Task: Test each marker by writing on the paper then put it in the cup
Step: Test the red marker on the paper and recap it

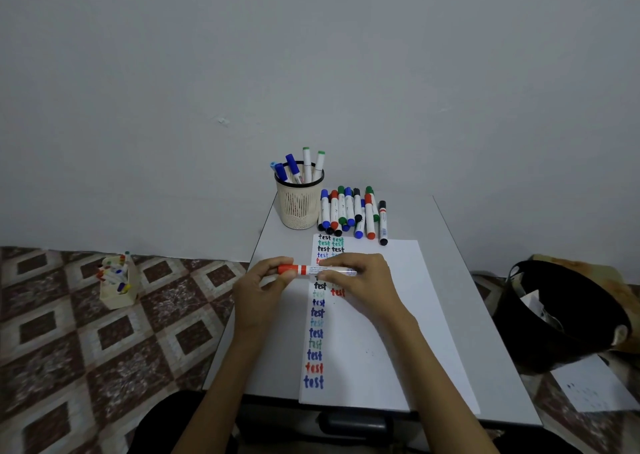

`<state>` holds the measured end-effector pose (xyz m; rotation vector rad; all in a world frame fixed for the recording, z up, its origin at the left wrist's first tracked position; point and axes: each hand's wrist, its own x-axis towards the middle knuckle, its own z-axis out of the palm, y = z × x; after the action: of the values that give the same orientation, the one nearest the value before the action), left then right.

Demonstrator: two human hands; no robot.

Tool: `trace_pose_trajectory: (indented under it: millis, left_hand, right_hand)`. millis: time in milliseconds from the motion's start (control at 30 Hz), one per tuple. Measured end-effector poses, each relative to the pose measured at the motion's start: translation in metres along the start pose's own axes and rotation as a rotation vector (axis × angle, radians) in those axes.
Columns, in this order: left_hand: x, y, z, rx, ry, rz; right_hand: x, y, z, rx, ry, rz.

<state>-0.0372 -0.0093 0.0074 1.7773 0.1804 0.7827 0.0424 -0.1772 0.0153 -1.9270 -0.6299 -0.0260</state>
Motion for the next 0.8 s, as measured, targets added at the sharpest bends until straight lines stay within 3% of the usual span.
trace_pose_trajectory:
  millis: [100,233,300,433,600,800]
  left_hand:
    - [-0.001,0.0,0.0,0.009,-0.001,0.019]
    - [-0.002,0.0,0.005,0.094,-0.111,0.008]
    - [-0.001,-0.005,0.009,0.215,-0.218,-0.021]
    - [0.001,-0.016,0.016,0.576,-0.394,0.153]
    - [0.003,-0.025,0.017,0.68,-0.45,0.176]
    - [0.004,-0.028,0.017,0.637,-0.426,0.159]
  right_hand:
    - [0.01,-0.016,-0.005,-0.434,-0.106,-0.194]
    - [0.038,-0.033,-0.014,-0.636,-0.254,-0.225]
    - [0.06,-0.042,-0.026,-0.623,-0.211,-0.185]
    - [0.105,-0.071,-0.045,-0.389,0.099,-0.214]
    - [0.152,-0.109,-0.042,-0.08,0.349,-0.358]
    - [0.168,-0.093,-0.004,-0.281,0.418,-0.406]
